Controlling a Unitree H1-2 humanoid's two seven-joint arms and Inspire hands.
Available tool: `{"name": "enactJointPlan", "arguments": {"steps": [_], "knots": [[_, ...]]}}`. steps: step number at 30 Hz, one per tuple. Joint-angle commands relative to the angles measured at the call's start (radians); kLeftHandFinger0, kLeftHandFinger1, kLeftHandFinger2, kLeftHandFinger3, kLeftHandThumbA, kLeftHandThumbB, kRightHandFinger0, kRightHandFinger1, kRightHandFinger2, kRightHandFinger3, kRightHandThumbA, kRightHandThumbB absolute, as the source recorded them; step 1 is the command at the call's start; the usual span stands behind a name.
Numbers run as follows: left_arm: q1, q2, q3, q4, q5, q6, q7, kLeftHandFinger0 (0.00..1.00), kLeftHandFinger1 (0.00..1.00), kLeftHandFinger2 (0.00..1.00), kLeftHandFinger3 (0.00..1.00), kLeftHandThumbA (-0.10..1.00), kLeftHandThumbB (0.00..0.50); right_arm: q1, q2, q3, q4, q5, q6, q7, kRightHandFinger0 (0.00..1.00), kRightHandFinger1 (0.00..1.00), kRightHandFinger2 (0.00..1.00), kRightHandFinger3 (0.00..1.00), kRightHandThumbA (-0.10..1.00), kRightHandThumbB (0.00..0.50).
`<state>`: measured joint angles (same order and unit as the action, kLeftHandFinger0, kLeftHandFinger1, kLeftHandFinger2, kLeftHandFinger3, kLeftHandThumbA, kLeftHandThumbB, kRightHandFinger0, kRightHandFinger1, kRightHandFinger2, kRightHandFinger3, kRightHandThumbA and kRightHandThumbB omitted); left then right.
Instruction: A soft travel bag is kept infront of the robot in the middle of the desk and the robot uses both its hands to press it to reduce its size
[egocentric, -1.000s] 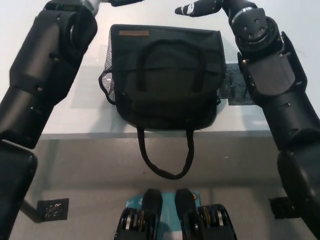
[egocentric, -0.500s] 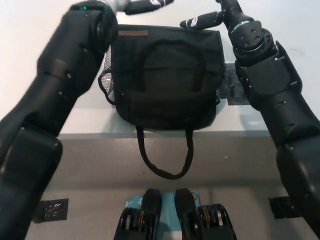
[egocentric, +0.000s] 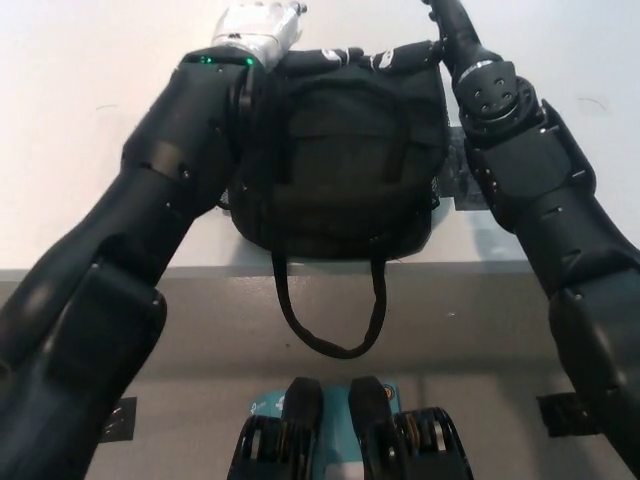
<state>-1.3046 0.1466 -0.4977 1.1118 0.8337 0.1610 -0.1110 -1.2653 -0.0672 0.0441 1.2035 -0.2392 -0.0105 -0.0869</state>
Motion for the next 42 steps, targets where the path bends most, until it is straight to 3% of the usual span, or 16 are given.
{"name": "enactJointPlan", "arguments": {"steps": [1,2,4,6,10,12,16,19,20,27,32,36,37,42], "knots": [[-0.017,-0.014,-0.016,0.014,-0.001,0.032,0.082,1.0,1.0,1.0,1.0,1.0,0.0,-0.086,0.015,0.015,0.023,0.009,-0.058,-0.036,1.0,1.0,1.0,1.0,1.0,0.12],[-0.006,-0.016,-0.017,0.014,-0.003,0.032,0.089,1.0,1.0,1.0,1.0,1.0,0.0,-0.08,0.021,0.014,0.022,0.012,-0.071,-0.043,1.0,1.0,1.0,1.0,1.0,0.108],[0.008,-0.017,-0.017,0.014,-0.007,0.028,0.103,1.0,1.0,1.0,1.0,1.0,0.0,-0.076,0.027,0.007,0.023,0.025,-0.06,-0.038,1.0,1.0,1.0,1.0,1.0,0.135],[0.014,-0.017,-0.02,0.015,-0.009,0.025,0.109,1.0,1.0,1.0,1.0,1.0,0.0,-0.079,0.029,0.004,0.033,0.027,-0.054,-0.042,1.0,1.0,1.0,1.0,1.0,0.12],[0.043,-0.009,-0.019,0.035,-0.021,0.004,0.135,1.0,1.0,1.0,1.0,1.0,0.0,-0.087,0.049,0.019,0.08,0.012,-0.046,-0.061,1.0,1.0,1.0,1.0,1.0,0.162],[0.054,-0.009,-0.019,0.047,-0.025,0.002,0.15,1.0,1.0,1.0,1.0,1.0,0.0,-0.089,0.056,0.029,0.092,0.005,-0.037,-0.06,1.0,1.0,1.0,1.0,1.0,0.158],[0.088,-0.014,-0.013,0.076,-0.045,-0.017,0.179,1.0,1.0,1.0,1.0,1.0,0.0,-0.067,0.08,0.032,0.109,0.013,-0.031,-0.067,1.0,1.0,1.0,1.0,1.0,0.211],[0.126,-0.02,-0.01,0.081,-0.059,-0.028,0.194,1.0,1.0,1.0,1.0,1.0,0.0,-0.038,0.097,0.024,0.127,0.027,-0.041,-0.062,1.0,1.0,1.0,1.0,1.0,0.198],[0.145,-0.027,-0.008,0.096,-0.067,-0.039,0.211,1.0,1.0,1.0,1.0,1.0,0.0,-0.02,0.109,0.012,0.134,0.041,-0.04,-0.064,1.0,1.0,1.0,1.0,1.0,0.219],[0.219,-0.067,0.008,0.159,-0.11,-0.087,0.277,1.0,1.0,1.0,1.0,1.0,0.0,0.081,0.137,0.017,0.152,0.038,-0.104,-0.079,1.0,1.0,1.0,1.0,1.0,0.189],[0.276,-0.085,0.001,0.197,-0.115,-0.096,0.314,1.0,1.0,1.0,1.0,1.0,0.0,0.161,0.163,-0.039,0.163,0.1,-0.19,-0.078,1.0,1.0,1.0,1.0,1.0,0.139],[0.3,-0.089,-0.01,0.223,-0.112,-0.1,0.34,1.0,1.0,1.0,1.0,1.0,0.0,0.206,0.16,-0.025,0.187,0.072,-0.187,-0.079,1.0,1.0,1.0,1.0,1.0,0.141],[0.31,-0.091,-0.012,0.23,-0.111,-0.099,0.347,1.0,1.0,1.0,1.0,1.0,0.0,0.224,0.159,-0.007,0.194,0.053,-0.182,-0.088,1.0,1.0,1.0,1.0,1.0,0.122],[0.333,-0.089,-0.036,0.256,-0.1,-0.114,0.372,1.0,1.0,1.0,1.0,1.0,0.0,0.275,0.15,0.09,0.212,-0.017,-0.164,-0.11,1.0,1.0,1.0,1.0,1.0,0.178]]}}
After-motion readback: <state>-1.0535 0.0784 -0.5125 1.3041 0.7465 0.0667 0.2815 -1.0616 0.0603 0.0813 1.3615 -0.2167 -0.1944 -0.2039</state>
